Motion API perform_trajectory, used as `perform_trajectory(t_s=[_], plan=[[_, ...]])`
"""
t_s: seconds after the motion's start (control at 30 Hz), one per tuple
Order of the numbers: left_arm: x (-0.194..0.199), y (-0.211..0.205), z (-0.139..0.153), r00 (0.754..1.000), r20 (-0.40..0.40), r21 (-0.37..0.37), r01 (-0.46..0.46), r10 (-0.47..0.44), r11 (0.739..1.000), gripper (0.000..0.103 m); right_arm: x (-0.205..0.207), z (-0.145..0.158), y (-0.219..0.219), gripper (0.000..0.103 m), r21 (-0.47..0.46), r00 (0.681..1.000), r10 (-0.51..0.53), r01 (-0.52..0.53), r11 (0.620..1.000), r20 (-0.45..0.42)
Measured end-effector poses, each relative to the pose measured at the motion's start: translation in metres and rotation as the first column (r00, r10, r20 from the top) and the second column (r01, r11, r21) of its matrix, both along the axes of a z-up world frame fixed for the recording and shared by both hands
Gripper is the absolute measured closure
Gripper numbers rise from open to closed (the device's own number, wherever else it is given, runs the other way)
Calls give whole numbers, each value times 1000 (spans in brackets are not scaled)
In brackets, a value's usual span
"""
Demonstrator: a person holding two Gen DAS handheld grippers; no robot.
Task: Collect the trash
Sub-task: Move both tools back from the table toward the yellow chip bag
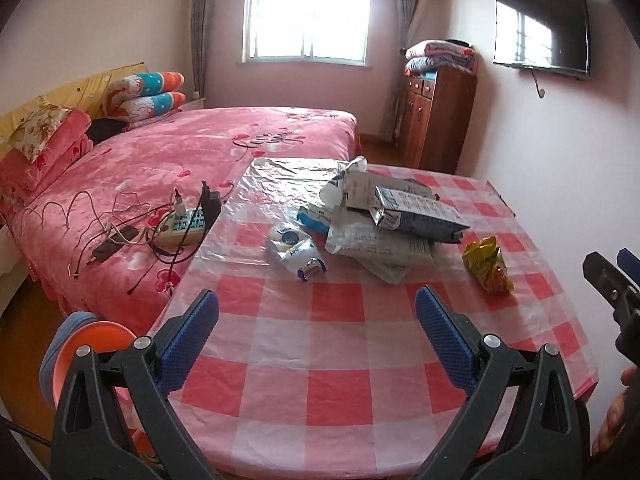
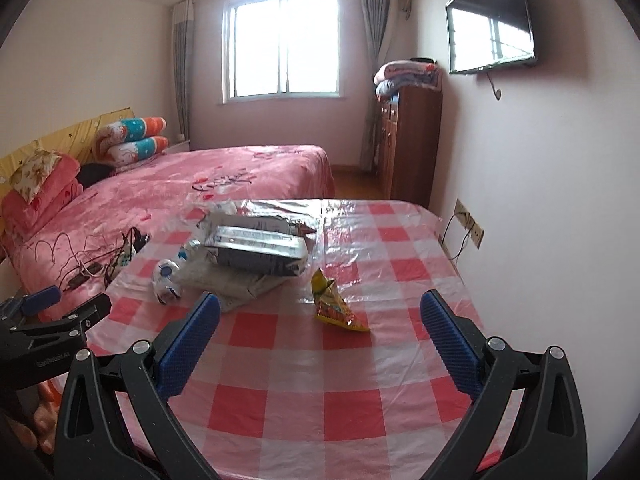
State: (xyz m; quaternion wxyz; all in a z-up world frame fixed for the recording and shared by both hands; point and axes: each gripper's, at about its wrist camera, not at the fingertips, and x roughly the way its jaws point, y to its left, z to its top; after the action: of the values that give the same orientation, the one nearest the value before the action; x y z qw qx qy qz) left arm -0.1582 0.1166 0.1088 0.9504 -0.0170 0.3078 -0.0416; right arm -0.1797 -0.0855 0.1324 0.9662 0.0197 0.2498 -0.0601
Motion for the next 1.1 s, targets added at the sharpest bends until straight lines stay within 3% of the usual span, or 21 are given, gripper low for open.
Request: perform_trajectory(t_s=[0.4, 1.1], plan=[[-15, 9, 10, 999, 40, -5, -3, 3, 1000, 4, -22, 15, 14, 4, -22, 999, 2, -1, 1000, 51], [-7, 5, 2, 1000, 10, 7, -13, 13, 1000, 4, -8, -6, 8, 4, 29, 999, 42, -41, 999, -10]])
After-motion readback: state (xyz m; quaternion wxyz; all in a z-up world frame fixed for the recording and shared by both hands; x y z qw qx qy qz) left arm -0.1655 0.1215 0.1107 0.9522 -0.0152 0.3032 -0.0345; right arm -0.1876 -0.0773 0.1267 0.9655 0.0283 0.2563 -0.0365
